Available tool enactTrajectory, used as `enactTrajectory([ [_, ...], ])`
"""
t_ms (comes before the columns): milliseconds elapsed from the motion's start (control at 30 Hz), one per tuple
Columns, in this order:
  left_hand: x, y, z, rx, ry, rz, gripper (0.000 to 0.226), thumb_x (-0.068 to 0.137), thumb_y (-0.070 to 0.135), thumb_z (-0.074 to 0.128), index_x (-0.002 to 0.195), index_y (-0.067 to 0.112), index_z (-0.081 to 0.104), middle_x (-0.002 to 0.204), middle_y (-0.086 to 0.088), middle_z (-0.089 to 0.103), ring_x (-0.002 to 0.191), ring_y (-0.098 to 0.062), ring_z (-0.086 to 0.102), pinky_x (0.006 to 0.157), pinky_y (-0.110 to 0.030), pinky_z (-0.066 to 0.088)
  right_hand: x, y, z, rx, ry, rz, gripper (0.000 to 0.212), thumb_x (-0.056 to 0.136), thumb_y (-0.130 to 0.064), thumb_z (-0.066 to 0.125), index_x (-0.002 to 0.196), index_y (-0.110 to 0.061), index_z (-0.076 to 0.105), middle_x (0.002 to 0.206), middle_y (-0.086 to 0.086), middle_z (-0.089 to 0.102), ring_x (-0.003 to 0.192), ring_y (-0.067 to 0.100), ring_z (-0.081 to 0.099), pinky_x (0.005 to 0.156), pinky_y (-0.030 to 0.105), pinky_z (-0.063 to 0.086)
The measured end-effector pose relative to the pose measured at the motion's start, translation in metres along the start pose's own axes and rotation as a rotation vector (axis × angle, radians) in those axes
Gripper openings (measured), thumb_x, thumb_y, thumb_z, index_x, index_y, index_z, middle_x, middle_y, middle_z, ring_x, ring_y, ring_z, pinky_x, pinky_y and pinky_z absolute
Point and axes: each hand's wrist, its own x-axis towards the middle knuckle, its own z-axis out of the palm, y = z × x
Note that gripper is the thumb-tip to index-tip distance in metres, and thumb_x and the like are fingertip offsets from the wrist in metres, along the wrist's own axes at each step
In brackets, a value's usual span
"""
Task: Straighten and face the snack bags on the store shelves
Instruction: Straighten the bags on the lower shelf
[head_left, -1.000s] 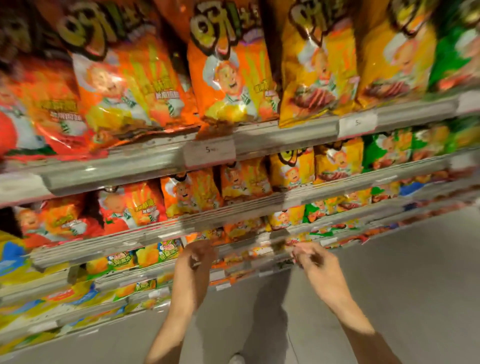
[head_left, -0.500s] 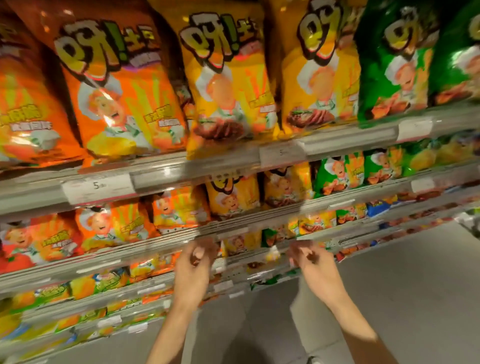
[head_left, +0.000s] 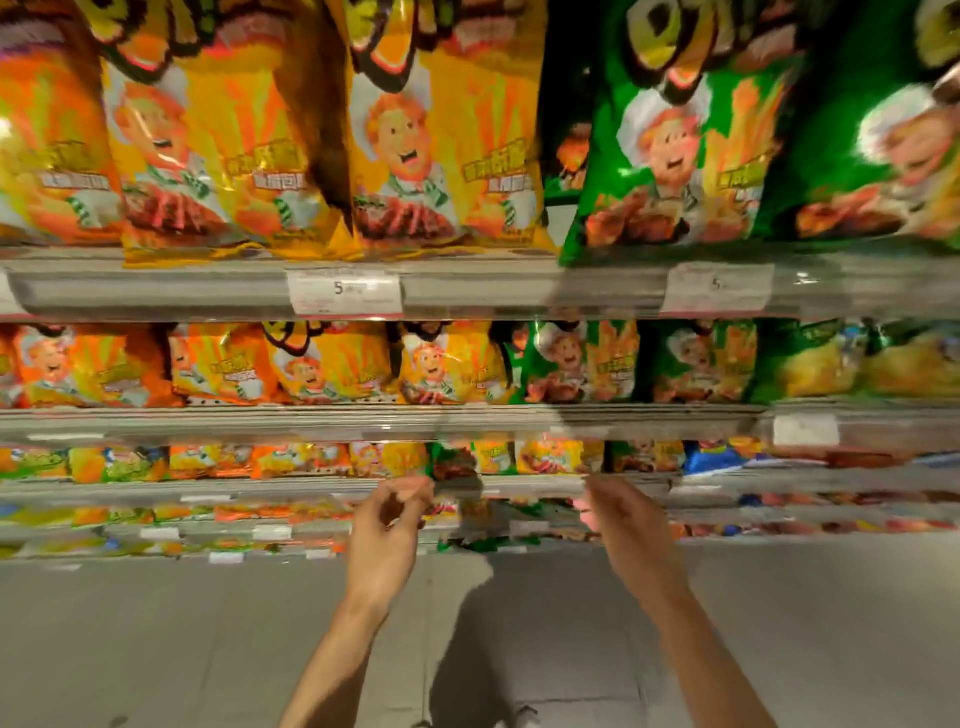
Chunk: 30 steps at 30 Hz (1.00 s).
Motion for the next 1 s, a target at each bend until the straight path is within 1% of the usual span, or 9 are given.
enactTrajectory([
  [167,0.000,-0.009,0.014,0.037,-0.053,0.020,0.020,0.096,-0.001,0.061,0.093,0.014,0.074,0.094,-0.001,0.077,0.095,-0.026,0.071,0.089,-0.041,0.056,0.000,0.011,-0.007,0.000,0.054,0.006,0.014,0.098,-0.020,0.064,0.094,-0.012,0.075,0.079,-0.003,0.076,0.071,0.000,0.069,0.066,0.011,0.051],
  [300,0.011,-0.029,0.017,0.042,-0.078,-0.010,0.018,0.097,0.003,0.062,0.097,0.016,0.075,0.091,0.002,0.077,0.089,-0.016,0.072,0.090,-0.041,0.057,0.003,0.024,0.003,0.031,0.079,0.016,0.011,0.096,-0.020,0.066,0.089,-0.018,0.074,0.082,0.000,0.076,0.080,0.017,0.072,0.076,0.028,0.057],
  [500,0.032,-0.055,0.026,0.054,-0.081,0.017,0.020,0.097,0.003,0.063,0.098,0.019,0.074,0.095,0.002,0.076,0.091,-0.010,0.069,0.092,-0.035,0.055,0.022,0.048,0.021,0.022,0.072,0.037,0.009,0.096,-0.023,0.066,0.094,-0.018,0.073,0.079,-0.010,0.074,0.073,0.000,0.067,0.072,0.017,0.050],
  [600,0.046,-0.067,0.035,0.101,-0.074,0.079,0.016,0.097,0.010,0.065,0.101,0.024,0.071,0.100,0.008,0.074,0.097,-0.007,0.067,0.084,-0.017,0.052,0.039,0.064,0.029,-0.018,0.044,0.004,0.010,0.097,-0.030,0.065,0.094,-0.023,0.072,0.079,-0.012,0.072,0.075,0.001,0.065,0.071,0.016,0.047],
  [667,0.060,-0.079,0.045,0.154,-0.059,0.148,0.016,0.097,0.015,0.067,0.102,0.030,0.069,0.105,0.015,0.071,0.102,-0.005,0.065,0.082,-0.013,0.051,0.056,0.077,0.033,-0.054,0.039,-0.028,0.006,0.096,-0.032,0.066,0.097,-0.029,0.071,0.084,-0.016,0.072,0.083,0.001,0.066,0.071,0.009,0.046],
  [733,0.082,-0.098,0.056,0.274,0.014,0.316,0.013,0.096,0.022,0.070,0.105,0.030,0.069,0.110,0.018,0.064,0.106,-0.007,0.060,0.089,-0.023,0.050,0.079,0.094,0.039,-0.121,0.044,-0.115,0.006,0.095,-0.031,0.068,0.101,-0.032,0.068,0.096,-0.018,0.072,0.091,0.000,0.066,0.076,0.009,0.049],
  [800,0.107,-0.118,0.069,0.455,0.093,0.527,0.018,0.093,0.032,0.070,0.109,0.024,0.068,0.112,0.008,0.058,0.108,-0.011,0.051,0.090,-0.021,0.039,0.104,0.111,0.047,-0.187,0.068,-0.268,0.012,0.093,-0.031,0.068,0.106,-0.030,0.066,0.106,-0.017,0.069,0.098,0.003,0.065,0.086,0.019,0.052],
  [867,0.131,-0.134,0.082,0.588,0.134,0.630,0.031,0.090,0.042,0.065,0.113,0.020,0.064,0.115,-0.002,0.052,0.111,-0.017,0.044,0.093,-0.023,0.033,0.129,0.124,0.056,-0.302,0.158,-0.495,0.018,0.093,-0.032,0.069,0.111,-0.030,0.066,0.115,-0.015,0.065,0.110,0.005,0.060,0.099,0.021,0.047],
  [1000,0.165,-0.168,0.101,0.705,0.229,0.834,0.040,0.090,0.042,0.067,0.121,0.018,0.058,0.120,-0.011,0.046,0.115,-0.030,0.041,0.095,-0.035,0.036,0.178,0.155,0.078,-0.573,0.402,-0.795,0.037,0.092,-0.038,0.060,0.121,-0.015,0.066,0.127,0.010,0.062,0.123,0.029,0.050,0.103,0.041,0.042],
])
